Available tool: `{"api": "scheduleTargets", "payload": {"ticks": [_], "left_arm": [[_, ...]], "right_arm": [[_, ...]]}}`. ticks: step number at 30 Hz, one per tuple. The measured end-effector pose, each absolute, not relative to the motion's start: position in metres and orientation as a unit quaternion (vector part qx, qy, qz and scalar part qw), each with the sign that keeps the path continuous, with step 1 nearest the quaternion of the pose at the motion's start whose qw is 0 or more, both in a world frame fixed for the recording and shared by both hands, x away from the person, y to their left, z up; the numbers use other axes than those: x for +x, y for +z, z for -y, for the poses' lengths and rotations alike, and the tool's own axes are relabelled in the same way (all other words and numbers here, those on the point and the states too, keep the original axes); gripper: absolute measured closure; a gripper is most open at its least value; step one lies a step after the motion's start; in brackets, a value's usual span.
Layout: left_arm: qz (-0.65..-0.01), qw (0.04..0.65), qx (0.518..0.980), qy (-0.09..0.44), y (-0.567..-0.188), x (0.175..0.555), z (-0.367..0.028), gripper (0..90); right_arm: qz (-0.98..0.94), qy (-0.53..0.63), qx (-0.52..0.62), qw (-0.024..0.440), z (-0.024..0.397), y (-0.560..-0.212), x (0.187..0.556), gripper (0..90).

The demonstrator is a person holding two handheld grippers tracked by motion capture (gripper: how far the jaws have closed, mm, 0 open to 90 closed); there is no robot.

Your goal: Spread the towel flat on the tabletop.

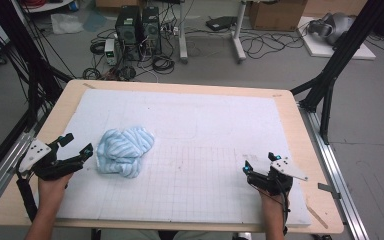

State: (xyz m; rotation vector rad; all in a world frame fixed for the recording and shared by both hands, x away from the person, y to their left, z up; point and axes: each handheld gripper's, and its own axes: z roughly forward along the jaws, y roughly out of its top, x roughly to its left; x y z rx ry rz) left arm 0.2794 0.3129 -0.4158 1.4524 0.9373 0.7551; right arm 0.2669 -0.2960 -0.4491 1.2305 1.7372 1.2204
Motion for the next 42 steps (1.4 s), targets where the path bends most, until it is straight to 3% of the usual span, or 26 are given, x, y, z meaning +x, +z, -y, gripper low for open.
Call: {"api": "scheduleTargets", "payload": {"ticks": [12, 24, 27, 29, 32, 35, 42], "left_arm": [[-0.371, 0.535, 0.712, 0.262, -0.407, 0.318, -0.265, 17.6], [-0.39, 0.463, 0.763, 0.228, -0.424, 0.342, -0.242, 18.7], [-0.39, 0.461, 0.771, 0.202, -0.426, 0.346, -0.241, 31.9], [-0.377, 0.464, 0.782, 0.175, -0.428, 0.349, -0.241, 51.7], [-0.357, 0.478, 0.785, 0.165, -0.425, 0.349, -0.238, 69.2], [-0.349, 0.502, 0.777, 0.15, -0.419, 0.349, -0.238, 74.3], [-0.308, 0.529, 0.78, 0.131, -0.395, 0.346, -0.222, 75.7]], "right_arm": [[-0.667, 0.466, 0.471, 0.341, 0.295, -0.449, 0.267, 9.8], [-0.668, 0.465, 0.469, 0.343, 0.295, -0.449, 0.266, 9.8], [-0.668, 0.465, 0.47, 0.342, 0.295, -0.449, 0.266, 9.8], [-0.668, 0.466, 0.468, 0.343, 0.294, -0.449, 0.267, 9.8], [-0.668, 0.465, 0.468, 0.344, 0.294, -0.449, 0.266, 9.8], [-0.668, 0.466, 0.469, 0.342, 0.295, -0.449, 0.266, 9.8], [-0.664, 0.468, 0.471, 0.343, 0.295, -0.449, 0.266, 9.8]]}}
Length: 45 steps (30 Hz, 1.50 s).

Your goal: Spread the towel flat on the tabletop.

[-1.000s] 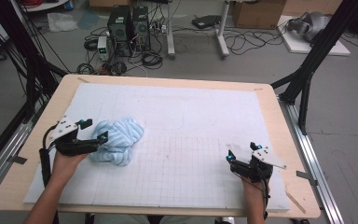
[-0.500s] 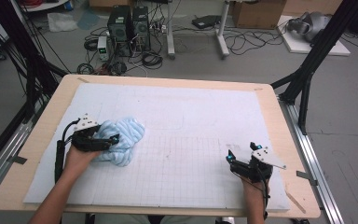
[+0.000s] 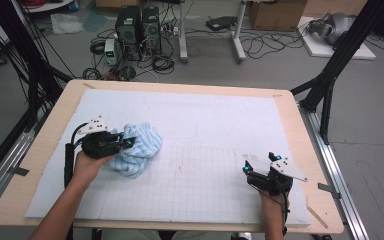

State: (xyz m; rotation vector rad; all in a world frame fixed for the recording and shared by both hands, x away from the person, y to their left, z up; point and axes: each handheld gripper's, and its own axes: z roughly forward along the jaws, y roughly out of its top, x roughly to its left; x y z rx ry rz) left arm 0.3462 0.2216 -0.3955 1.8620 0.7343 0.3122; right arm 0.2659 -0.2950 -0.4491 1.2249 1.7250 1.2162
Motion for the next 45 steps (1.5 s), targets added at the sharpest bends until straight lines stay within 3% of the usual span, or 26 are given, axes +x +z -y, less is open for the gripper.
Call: {"api": "scheduleTargets", "payload": {"ticks": [15, 27, 39, 45], "left_arm": [[-0.219, 0.582, 0.777, 0.097, -0.345, 0.343, -0.158, 75.9], [-0.185, 0.629, 0.753, 0.057, -0.322, 0.344, -0.128, 75.8], [-0.147, 0.651, 0.743, 0.053, -0.289, 0.346, -0.096, 75.8], [-0.181, 0.619, 0.761, 0.074, -0.297, 0.369, -0.096, 75.4]], "right_arm": [[-0.659, 0.475, 0.473, 0.341, 0.296, -0.449, 0.265, 9.8], [-0.661, 0.472, 0.473, 0.341, 0.297, -0.449, 0.265, 9.8], [-0.661, 0.473, 0.474, 0.34, 0.297, -0.449, 0.265, 9.8], [-0.661, 0.472, 0.473, 0.341, 0.297, -0.449, 0.265, 9.8]]}}
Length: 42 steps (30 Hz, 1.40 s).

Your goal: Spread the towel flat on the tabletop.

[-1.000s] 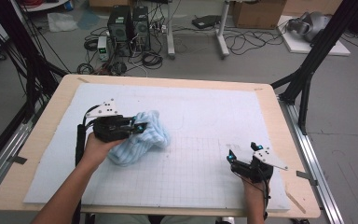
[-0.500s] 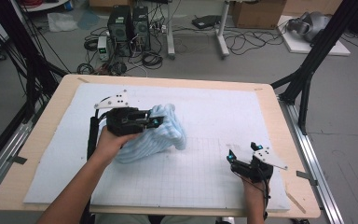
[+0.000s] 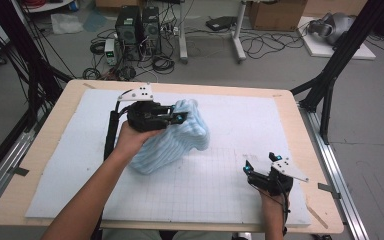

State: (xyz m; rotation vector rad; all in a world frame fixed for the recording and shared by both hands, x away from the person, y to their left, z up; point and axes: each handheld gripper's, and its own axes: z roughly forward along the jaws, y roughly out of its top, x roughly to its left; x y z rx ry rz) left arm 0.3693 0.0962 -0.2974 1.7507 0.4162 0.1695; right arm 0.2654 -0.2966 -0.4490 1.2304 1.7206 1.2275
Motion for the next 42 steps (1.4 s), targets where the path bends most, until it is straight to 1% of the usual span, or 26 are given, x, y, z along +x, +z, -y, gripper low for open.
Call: {"api": "scheduleTargets", "payload": {"ticks": [4, 10, 15, 17, 18, 19, 20, 21, 22, 23, 24, 25, 29, 30, 31, 33, 36, 39, 42], "left_arm": [[-0.219, 0.602, 0.762, 0.096, -0.311, 0.385, -0.103, 75.0], [-0.285, 0.562, 0.77, 0.1, -0.341, 0.417, -0.122, 74.9], [-0.301, 0.551, 0.773, 0.092, -0.36, 0.427, -0.129, 72.3], [-0.312, 0.554, 0.766, 0.095, -0.365, 0.429, -0.131, 58.3], [-0.324, 0.554, 0.761, 0.098, -0.368, 0.43, -0.133, 49.6], [-0.329, 0.557, 0.756, 0.098, -0.37, 0.431, -0.136, 46.9], [-0.331, 0.56, 0.754, 0.096, -0.372, 0.43, -0.139, 46.9], [-0.336, 0.563, 0.749, 0.099, -0.373, 0.43, -0.145, 44.9], [-0.347, 0.567, 0.74, 0.103, -0.374, 0.428, -0.154, 35.7], [-0.347, 0.567, 0.74, 0.103, -0.374, 0.428, -0.154, 33.3], [-0.355, 0.568, 0.736, 0.102, -0.374, 0.427, -0.162, 33.3], [-0.358, 0.574, 0.729, 0.103, -0.375, 0.425, -0.168, 31.1], [-0.361, 0.589, 0.713, 0.12, -0.377, 0.414, -0.195, 28.0], [-0.36, 0.589, 0.711, 0.131, -0.378, 0.409, -0.204, 25.3], [-0.359, 0.591, 0.709, 0.138, -0.379, 0.406, -0.208, 19.4], [-0.359, 0.601, 0.699, 0.145, -0.383, 0.398, -0.219, 18.7], [-0.346, 0.61, 0.697, 0.148, -0.392, 0.388, -0.23, 18.7], [-0.335, 0.604, 0.704, 0.162, -0.4, 0.378, -0.238, 19.1], [-0.336, 0.606, 0.7, 0.174, -0.404, 0.367, -0.247, 19.1]], "right_arm": [[-0.661, 0.472, 0.473, 0.341, 0.297, -0.449, 0.266, 9.8], [-0.661, 0.472, 0.471, 0.343, 0.296, -0.449, 0.266, 9.8], [-0.663, 0.47, 0.473, 0.341, 0.296, -0.449, 0.266, 9.8], [-0.663, 0.469, 0.473, 0.34, 0.295, -0.449, 0.266, 9.8], [-0.663, 0.469, 0.474, 0.341, 0.295, -0.449, 0.266, 9.8], [-0.663, 0.469, 0.473, 0.342, 0.295, -0.449, 0.266, 9.8], [-0.663, 0.469, 0.473, 0.342, 0.295, -0.449, 0.266, 9.8], [-0.663, 0.469, 0.473, 0.341, 0.295, -0.449, 0.266, 9.8], [-0.665, 0.468, 0.47, 0.344, 0.295, -0.449, 0.266, 9.8], [-0.665, 0.468, 0.47, 0.344, 0.295, -0.449, 0.266, 9.8], [-0.665, 0.468, 0.47, 0.343, 0.295, -0.449, 0.266, 9.8], [-0.666, 0.467, 0.469, 0.343, 0.295, -0.449, 0.266, 9.8], [-0.661, 0.471, 0.474, 0.341, 0.296, -0.448, 0.266, 9.8], [-0.662, 0.469, 0.474, 0.342, 0.296, -0.448, 0.266, 9.8], [-0.66, 0.475, 0.484, 0.323, 0.293, -0.447, 0.268, 9.8], [-0.659, 0.486, 0.483, 0.31, 0.284, -0.442, 0.271, 9.8], [-0.674, 0.494, 0.45, 0.315, 0.26, -0.432, 0.277, 9.8], [-0.694, 0.5, 0.428, 0.291, 0.234, -0.423, 0.288, 9.8], [-0.711, 0.503, 0.411, 0.271, 0.211, -0.416, 0.297, 9.8]]}}
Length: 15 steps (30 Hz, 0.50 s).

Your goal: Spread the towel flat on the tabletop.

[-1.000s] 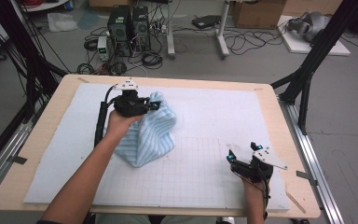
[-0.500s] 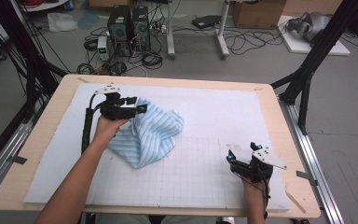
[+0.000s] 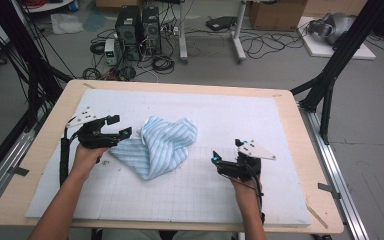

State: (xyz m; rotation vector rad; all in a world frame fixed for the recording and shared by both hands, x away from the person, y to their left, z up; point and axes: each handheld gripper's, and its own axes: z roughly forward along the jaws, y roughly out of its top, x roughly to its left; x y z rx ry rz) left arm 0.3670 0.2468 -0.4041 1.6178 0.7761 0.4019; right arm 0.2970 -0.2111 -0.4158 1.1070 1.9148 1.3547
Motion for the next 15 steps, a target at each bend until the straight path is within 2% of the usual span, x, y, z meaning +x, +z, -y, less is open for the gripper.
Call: {"api": "scheduleTargets", "payload": {"ticks": [4, 5, 6, 8, 11, 15], "left_arm": [[-0.34, 0.602, 0.697, 0.192, -0.408, 0.356, -0.255, 19.1], [-0.34, 0.603, 0.694, 0.197, -0.41, 0.353, -0.258, 19.7], [-0.342, 0.604, 0.691, 0.201, -0.411, 0.351, -0.259, 19.7], [-0.345, 0.604, 0.687, 0.21, -0.415, 0.345, -0.265, 20.0], [-0.352, 0.605, 0.682, 0.212, -0.423, 0.34, -0.272, 20.7], [-0.364, 0.604, 0.675, 0.217, -0.433, 0.336, -0.28, 20.9]], "right_arm": [[-0.72, 0.515, 0.399, 0.239, 0.181, -0.409, 0.305, 9.9], [-0.731, 0.513, 0.39, 0.226, 0.163, -0.408, 0.307, 17.3], [-0.731, 0.513, 0.39, 0.226, 0.163, -0.408, 0.307, 17.3], [-0.736, 0.525, 0.375, 0.204, 0.147, -0.409, 0.309, 24.3], [-0.749, 0.526, 0.363, 0.175, 0.123, -0.414, 0.314, 29.6], [-0.769, 0.517, 0.345, 0.148, 0.091, -0.418, 0.315, 32.1]]}}
